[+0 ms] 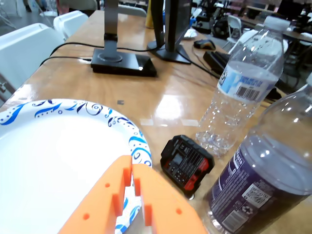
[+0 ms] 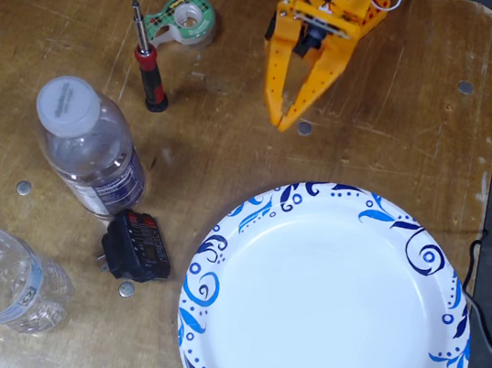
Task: Move the bottles to the plate
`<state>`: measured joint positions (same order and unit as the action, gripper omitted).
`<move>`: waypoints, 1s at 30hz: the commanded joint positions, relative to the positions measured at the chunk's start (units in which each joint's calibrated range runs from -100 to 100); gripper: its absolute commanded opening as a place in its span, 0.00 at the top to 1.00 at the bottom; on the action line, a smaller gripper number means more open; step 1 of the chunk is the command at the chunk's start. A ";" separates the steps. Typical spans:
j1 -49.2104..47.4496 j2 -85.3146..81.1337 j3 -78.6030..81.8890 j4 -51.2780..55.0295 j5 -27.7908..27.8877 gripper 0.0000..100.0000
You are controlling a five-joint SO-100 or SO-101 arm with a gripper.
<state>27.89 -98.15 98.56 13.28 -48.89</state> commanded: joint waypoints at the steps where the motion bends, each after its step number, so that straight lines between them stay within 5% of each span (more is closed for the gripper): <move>1: 2.02 -0.33 0.18 -7.27 -0.35 0.98; 6: 3.00 0.35 -1.44 -18.06 -0.30 0.89; 18: 7.63 2.96 -15.14 -2.83 -4.78 0.80; 30: 6.45 34.66 -30.99 -11.80 -7.03 0.72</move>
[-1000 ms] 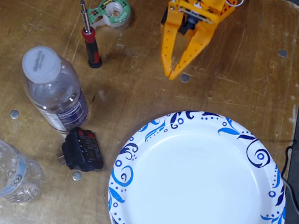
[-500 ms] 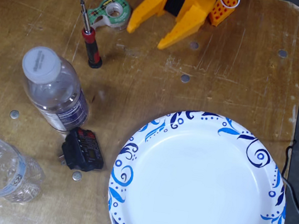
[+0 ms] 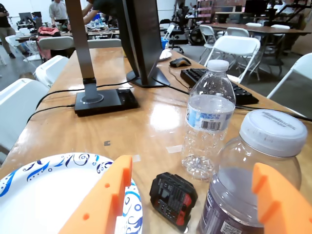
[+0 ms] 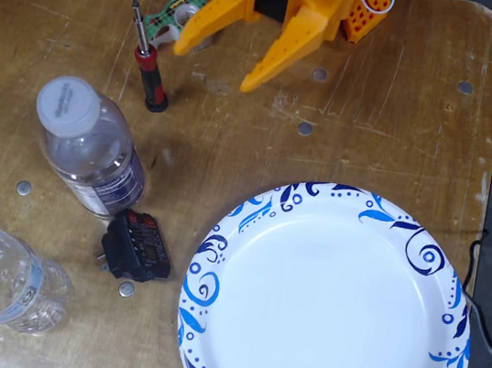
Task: Move the bottles to the plate
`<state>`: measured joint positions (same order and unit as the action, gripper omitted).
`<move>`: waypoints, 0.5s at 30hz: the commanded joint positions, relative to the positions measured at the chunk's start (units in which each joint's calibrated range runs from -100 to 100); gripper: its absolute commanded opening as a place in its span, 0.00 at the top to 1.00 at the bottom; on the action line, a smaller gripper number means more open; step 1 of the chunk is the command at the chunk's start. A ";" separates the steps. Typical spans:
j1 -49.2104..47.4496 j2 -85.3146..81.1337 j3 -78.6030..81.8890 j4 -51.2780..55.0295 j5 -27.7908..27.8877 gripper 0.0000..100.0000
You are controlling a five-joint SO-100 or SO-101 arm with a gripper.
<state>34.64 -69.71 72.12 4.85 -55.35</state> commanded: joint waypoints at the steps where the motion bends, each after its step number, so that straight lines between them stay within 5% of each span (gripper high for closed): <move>1: -0.30 8.25 -5.19 -4.59 -0.57 0.72; 15: 6.60 22.83 -16.00 -7.90 -0.52 0.67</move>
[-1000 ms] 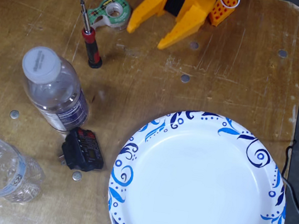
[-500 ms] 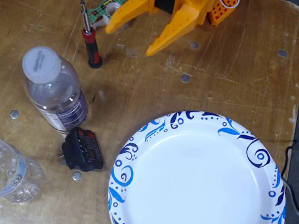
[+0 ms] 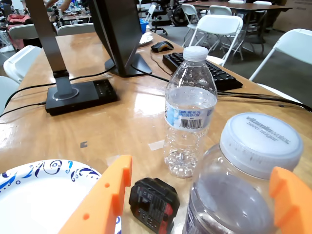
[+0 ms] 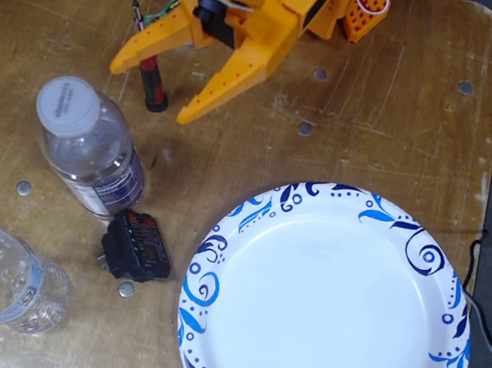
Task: Move the bottles to the plate
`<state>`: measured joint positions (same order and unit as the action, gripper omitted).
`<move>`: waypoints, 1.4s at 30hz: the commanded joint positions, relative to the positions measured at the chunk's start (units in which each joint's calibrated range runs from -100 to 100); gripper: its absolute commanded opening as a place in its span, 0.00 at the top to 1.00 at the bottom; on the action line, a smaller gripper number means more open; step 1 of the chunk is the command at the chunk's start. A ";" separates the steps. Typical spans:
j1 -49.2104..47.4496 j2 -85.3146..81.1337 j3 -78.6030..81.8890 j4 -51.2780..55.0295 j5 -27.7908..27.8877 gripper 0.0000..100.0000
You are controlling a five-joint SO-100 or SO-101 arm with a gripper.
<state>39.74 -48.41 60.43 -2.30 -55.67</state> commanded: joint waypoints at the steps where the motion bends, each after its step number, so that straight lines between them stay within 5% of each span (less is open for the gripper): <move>1: 1.71 2.28 -4.94 -0.75 -0.20 0.66; 42: 6.78 19.82 -13.22 -8.23 -0.20 0.59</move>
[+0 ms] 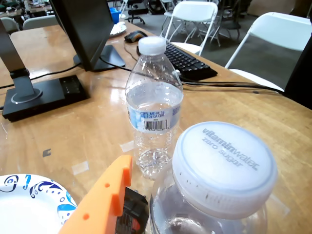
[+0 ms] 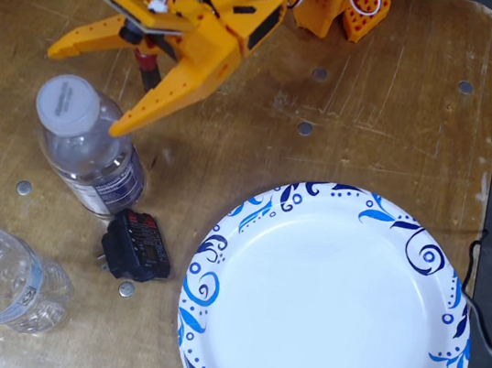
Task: Move the bottles to the plate
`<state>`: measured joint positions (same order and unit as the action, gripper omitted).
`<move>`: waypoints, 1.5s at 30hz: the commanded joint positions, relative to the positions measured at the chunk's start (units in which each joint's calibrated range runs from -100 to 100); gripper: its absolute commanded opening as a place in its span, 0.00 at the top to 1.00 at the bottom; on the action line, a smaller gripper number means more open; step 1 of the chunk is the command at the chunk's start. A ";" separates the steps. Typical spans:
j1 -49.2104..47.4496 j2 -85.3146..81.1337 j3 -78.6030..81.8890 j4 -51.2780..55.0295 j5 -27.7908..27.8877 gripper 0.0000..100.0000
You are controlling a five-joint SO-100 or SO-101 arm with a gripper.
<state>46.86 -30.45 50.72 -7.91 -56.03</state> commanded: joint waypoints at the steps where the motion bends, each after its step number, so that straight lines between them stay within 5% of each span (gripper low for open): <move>1: -0.33 2.97 -3.51 -4.27 0.21 0.59; 38: 2.26 12.75 -5.76 -16.11 -1.25 0.59; 45: 2.36 12.75 -5.22 -16.11 -1.61 0.71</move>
<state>48.77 -17.45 48.02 -23.23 -57.38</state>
